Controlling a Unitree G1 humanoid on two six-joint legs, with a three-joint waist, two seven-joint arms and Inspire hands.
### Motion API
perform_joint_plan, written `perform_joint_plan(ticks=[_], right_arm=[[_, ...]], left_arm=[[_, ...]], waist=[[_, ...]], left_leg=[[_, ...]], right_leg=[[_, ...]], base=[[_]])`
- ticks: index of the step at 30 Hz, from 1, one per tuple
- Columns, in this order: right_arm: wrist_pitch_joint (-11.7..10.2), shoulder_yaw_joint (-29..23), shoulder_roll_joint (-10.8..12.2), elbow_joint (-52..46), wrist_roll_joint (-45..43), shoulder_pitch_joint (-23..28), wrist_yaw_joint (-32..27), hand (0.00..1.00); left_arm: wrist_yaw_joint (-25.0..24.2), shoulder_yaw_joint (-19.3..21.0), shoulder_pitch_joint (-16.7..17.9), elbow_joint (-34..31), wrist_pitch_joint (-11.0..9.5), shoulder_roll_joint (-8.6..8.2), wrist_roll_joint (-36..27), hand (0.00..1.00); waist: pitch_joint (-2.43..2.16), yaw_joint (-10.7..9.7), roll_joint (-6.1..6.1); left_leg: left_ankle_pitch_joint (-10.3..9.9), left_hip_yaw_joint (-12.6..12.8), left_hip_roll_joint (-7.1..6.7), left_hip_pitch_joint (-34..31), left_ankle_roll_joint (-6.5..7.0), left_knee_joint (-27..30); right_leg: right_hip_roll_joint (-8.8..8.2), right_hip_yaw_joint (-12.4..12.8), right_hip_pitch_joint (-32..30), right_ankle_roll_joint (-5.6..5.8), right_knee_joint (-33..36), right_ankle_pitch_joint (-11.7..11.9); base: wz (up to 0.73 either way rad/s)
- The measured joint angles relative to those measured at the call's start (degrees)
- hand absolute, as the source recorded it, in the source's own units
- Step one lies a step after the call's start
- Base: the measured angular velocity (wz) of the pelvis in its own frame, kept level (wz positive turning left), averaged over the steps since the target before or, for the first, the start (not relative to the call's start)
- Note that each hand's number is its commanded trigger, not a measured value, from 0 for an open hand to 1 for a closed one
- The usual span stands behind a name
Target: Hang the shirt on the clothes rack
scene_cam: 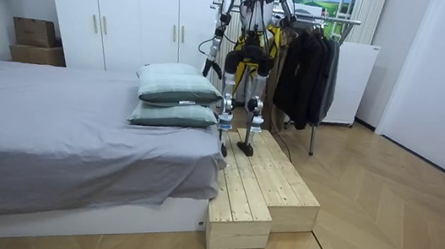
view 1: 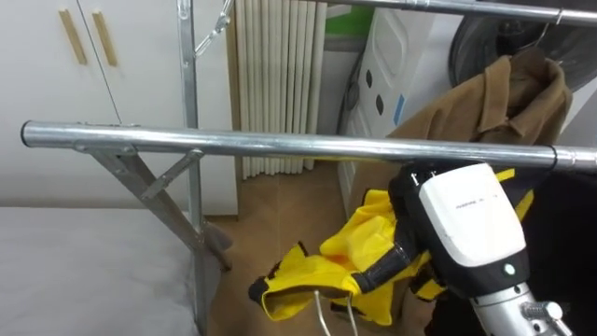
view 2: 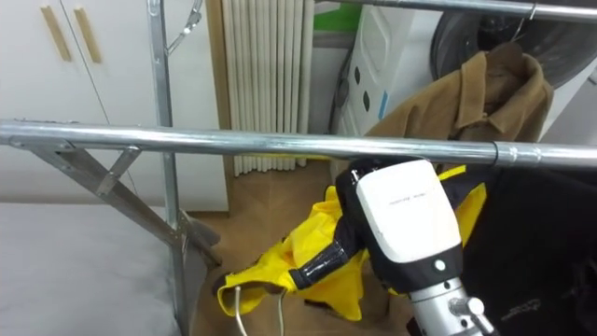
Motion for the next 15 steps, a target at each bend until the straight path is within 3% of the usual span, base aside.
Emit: perform_joint_plan(ticks=[11, 15], right_arm=[[-1.42, 0.01, 0.01, -0.75, 0.93, 0.02, 0.76, 1.00], [-1.52, 0.20, 0.07, -1.48, 7.90, 0.07, 3.65, 1.00]], left_arm=[[-0.48, 0.04, -0.50, 0.02, 0.00, 0.10, 0.10, 0.00], [-1.02, -0.06, -0.76, 0.10, 0.00, -0.38, 0.00, 0.00]], waist=[[-0.05, -0.39, 0.06], [-0.33, -0.41, 0.30]], left_leg=[[0.00, 0.04, 0.10, 0.06, 0.00, 0.09], [-0.08, 0.05, 0.10, -0.29, -0.12, -0.01]], right_leg=[[0.10, 0.02, -0.12, 0.00, -0.01, 0.00], [0.07, 0.52, 0.14, 0.00, 0.04, 0.00]], base=[[-0.02], [0.05]])
